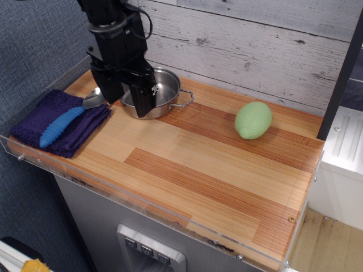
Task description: Move the pot from the corner to edge of the table.
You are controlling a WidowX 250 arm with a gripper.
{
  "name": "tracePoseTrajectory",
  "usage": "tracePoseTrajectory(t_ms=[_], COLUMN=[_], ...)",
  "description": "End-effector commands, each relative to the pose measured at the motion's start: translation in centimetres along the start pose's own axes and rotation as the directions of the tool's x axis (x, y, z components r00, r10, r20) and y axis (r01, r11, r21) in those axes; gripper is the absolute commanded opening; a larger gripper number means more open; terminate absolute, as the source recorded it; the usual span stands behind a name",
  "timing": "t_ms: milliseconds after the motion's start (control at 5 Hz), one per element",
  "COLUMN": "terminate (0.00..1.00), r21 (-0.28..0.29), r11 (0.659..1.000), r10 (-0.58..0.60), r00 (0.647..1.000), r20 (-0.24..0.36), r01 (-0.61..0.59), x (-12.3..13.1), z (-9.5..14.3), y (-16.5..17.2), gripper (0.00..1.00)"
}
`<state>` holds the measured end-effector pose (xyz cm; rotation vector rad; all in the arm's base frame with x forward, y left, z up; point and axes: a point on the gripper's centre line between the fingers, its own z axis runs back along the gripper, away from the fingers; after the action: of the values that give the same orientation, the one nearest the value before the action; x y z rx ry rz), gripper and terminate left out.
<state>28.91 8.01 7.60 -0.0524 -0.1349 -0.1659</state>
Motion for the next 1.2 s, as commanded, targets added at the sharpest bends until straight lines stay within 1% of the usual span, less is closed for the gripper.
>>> tracePoseTrajectory(t_ms=[0, 400, 600, 800, 1000], terminate=[0.00, 0.00, 0.00, 0.00, 0.00], r21=[0.067, 0.068, 0.064, 0.042, 0.051], r11=[0.997, 0.990, 0.988, 0.989, 0.988], r10=[-0.032, -0.123, -0.140, -0.139, -0.140], r00=[0.999, 0.992, 0.990, 0.990, 0.988], r20=[0.014, -0.007, -0.017, -0.032, -0.060], r01=[0.031, 0.123, 0.141, 0.140, 0.143], x=[3.0, 5.2, 5.9, 5.6, 5.5], z=[-1.1, -2.9, -3.5, -4.5, -5.1], y=[1.8, 1.4, 1.4, 1.7, 1.6], gripper=[1.00, 1.00, 1.00, 1.00, 0.00])
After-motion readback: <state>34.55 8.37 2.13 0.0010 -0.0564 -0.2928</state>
